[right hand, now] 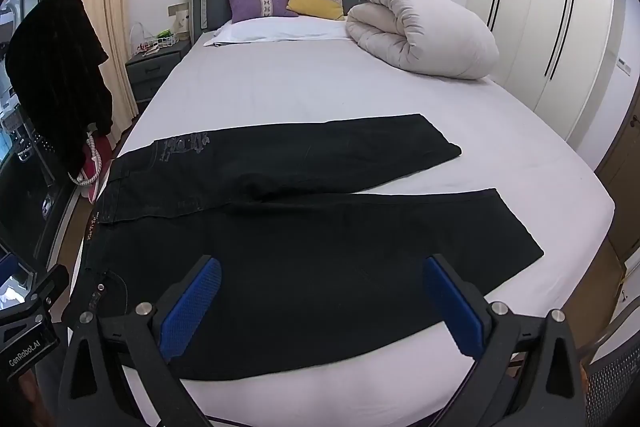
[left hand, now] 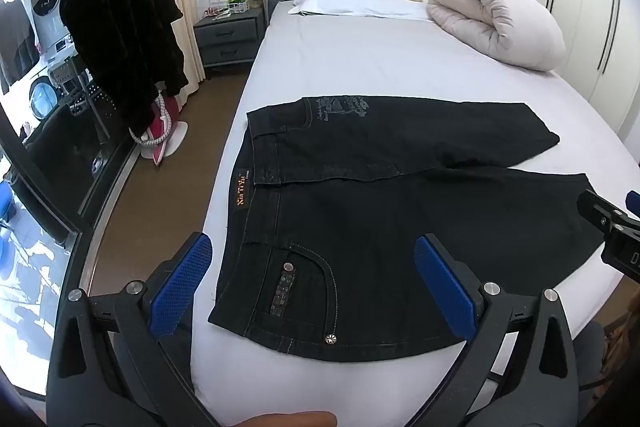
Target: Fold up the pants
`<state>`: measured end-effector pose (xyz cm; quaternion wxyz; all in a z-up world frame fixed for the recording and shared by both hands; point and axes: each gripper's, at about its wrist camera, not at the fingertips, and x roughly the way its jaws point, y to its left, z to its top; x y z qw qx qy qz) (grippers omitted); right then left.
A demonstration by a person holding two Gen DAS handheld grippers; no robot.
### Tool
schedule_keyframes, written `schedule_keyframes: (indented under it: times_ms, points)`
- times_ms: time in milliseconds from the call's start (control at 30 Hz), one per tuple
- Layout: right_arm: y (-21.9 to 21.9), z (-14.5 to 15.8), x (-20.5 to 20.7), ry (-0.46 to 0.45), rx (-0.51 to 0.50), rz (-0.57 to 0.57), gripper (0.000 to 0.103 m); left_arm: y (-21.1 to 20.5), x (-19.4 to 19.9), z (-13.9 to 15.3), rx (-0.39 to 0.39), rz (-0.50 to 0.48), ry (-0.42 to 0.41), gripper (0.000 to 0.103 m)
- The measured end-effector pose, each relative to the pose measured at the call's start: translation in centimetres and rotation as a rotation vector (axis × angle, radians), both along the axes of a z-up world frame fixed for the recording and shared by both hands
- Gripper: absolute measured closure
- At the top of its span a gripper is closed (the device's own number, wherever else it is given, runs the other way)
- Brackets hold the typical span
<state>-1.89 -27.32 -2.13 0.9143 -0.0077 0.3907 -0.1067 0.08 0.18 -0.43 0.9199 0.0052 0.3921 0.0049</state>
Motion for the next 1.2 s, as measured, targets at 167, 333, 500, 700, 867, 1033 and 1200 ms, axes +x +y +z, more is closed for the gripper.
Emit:
schedule_keyframes:
  times_ms: [167,333,500,700,867,1033,1200]
  points:
    - [0.1,0.0,0.0,0.001,-0.003,0.001,0.000,0.1,0.1,0.0,-0.001,0.000,0.002,0.000]
    - [0.1,-0.1,0.0,0.002,-0.004,0.004,0.000,0.1,0.0,-0.4,0.000,0.001,0.004,0.000]
    - [0.3,-0.1,0.0,0.002,-0.005,0.004,0.000,0.2,0.0,-0.4,-0.001,0.000,0.006,0.000]
    - [0.3,-0.1,0.0,0.004,-0.005,0.003,0.000,0.2,0.0,-0.4,-0.001,0.000,0.008,0.000]
    - [0.6,-0.3,0.1,0.006,-0.006,0.005,0.000,0.6,0.1,-1.6,0.000,0.005,0.011,0.000]
    - [0.7,-0.5,0.0,0.006,-0.006,0.006,0.000,0.8,0.3,-1.9,0.000,0.007,0.014,0.000]
    - [0.7,-0.5,0.0,0.007,-0.007,0.005,0.000,0.9,0.3,-2.1,0.000,0.008,0.016,0.000]
